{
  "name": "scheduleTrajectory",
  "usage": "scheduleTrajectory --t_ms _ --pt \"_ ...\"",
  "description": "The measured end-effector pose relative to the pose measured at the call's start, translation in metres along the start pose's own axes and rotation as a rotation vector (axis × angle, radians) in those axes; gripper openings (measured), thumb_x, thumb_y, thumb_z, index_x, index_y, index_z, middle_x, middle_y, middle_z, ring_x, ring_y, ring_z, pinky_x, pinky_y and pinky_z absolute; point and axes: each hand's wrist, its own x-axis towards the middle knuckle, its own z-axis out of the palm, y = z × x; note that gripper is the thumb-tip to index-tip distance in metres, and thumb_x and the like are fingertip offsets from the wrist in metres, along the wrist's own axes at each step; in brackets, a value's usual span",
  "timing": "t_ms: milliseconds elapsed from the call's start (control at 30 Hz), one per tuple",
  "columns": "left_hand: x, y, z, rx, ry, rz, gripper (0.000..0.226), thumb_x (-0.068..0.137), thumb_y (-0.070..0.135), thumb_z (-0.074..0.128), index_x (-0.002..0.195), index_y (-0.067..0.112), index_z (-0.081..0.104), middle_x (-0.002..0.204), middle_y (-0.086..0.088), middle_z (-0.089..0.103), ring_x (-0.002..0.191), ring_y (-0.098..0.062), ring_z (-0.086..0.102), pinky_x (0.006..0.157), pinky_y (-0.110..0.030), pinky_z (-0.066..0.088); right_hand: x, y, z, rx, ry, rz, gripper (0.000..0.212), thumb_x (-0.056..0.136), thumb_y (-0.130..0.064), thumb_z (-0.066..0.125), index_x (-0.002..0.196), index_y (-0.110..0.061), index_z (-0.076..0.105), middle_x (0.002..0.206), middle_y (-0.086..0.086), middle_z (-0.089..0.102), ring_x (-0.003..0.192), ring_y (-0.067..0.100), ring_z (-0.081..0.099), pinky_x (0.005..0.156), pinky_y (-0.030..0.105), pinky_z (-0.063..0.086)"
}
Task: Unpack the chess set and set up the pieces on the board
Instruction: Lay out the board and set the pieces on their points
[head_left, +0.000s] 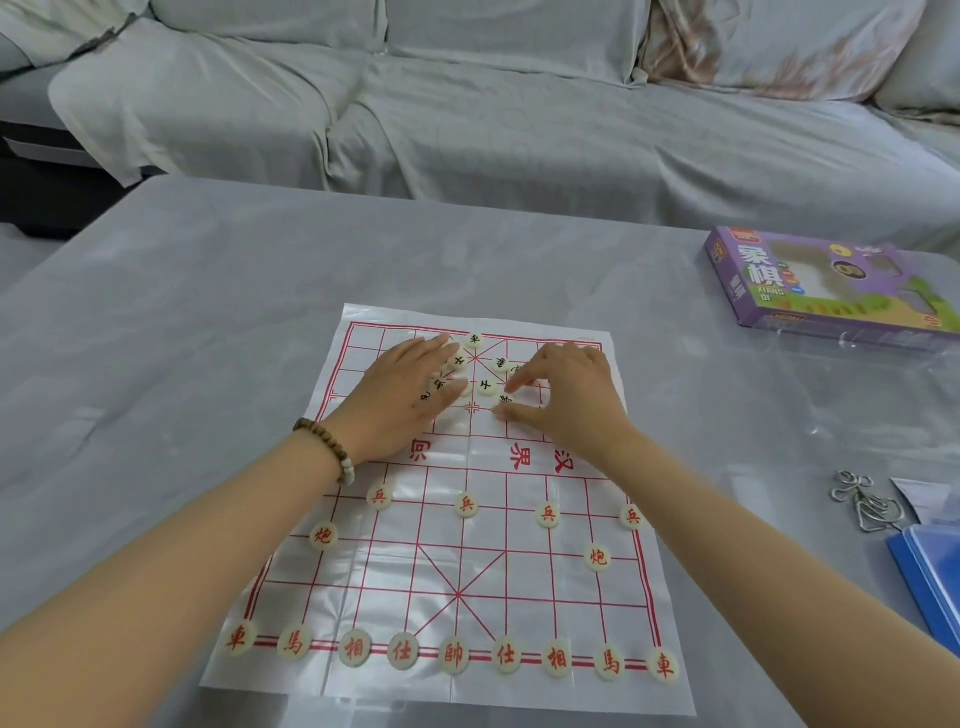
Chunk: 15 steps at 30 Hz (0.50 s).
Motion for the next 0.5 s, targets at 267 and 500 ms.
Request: scheduleTrajectory --t_ms 267,500 --pt "0.034 0.005 -0.009 -0.101 -0.058 0.046 0.052 0.101 0.036 0.010 0.143 0.015 0.032 0.151 0.000 0.028 0.140 -0.011 0.019 0.111 -0.021 0.008 0.020 0.007 -0.019 0.430 0.058 0.075 0.023 0.078 -0.035 0.072 0.097 -0.024 0.071 0.092 -0.015 0.067 0.085 0.001 0.058 0.078 0.013 0.044" --pt "0.022 -0.008 -0.004 -0.045 -0.033 0.177 0.053 0.098 0.044 0.010 0.141 0.027 0.036 0.147 0.014 0.033 0.131 0.010 0.014 0.107 -0.011 0.001 0.074 0.008 -0.013 0.322 -0.063 0.039 0.019 0.081 -0.030 0.070 0.097 -0.021 0.072 0.094 -0.008 0.069 0.086 0.008 0.058 0.079 0.022 0.048"
